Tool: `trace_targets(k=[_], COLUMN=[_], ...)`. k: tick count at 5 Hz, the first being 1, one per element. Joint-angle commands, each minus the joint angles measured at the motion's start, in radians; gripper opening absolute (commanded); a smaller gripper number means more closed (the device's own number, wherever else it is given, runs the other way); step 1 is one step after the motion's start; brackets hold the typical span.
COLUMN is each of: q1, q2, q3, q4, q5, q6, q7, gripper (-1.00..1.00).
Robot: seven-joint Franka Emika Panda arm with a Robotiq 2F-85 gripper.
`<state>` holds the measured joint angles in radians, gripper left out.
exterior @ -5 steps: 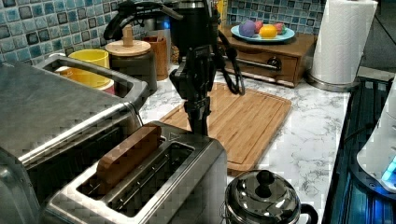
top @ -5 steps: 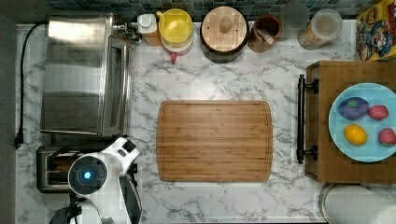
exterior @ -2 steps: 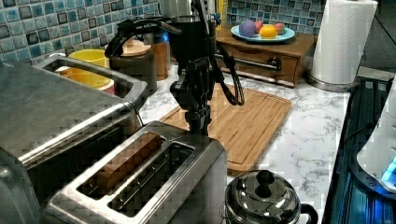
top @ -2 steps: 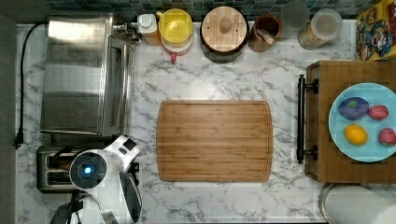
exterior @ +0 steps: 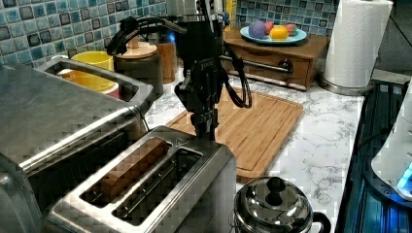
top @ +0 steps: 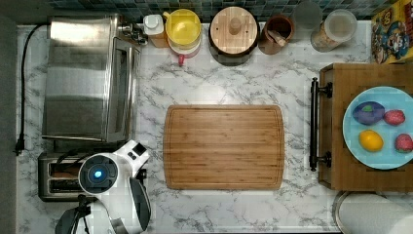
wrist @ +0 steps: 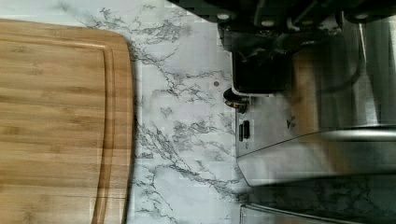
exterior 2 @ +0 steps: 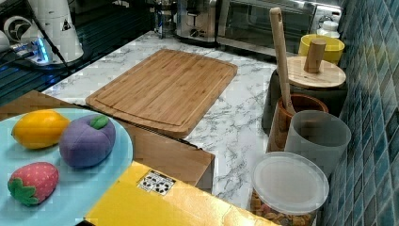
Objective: Turn on the toaster.
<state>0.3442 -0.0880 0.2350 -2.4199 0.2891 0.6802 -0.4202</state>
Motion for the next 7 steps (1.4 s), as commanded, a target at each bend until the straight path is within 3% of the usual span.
trace_targets(k=[1,4,7], q1=[0.006,-0.005,-0.033], q2=[0.077,0.167,0.211], q3=[0.000,0.009,-0.038], q4=[-0.107,-0.190,-0.162], q5=[0.070,0.071,0.022], q6=[0.079,0.175,0.108], q7=[0.027,0.073,0.098], gripper=[-1.00,-1.00,-1.00])
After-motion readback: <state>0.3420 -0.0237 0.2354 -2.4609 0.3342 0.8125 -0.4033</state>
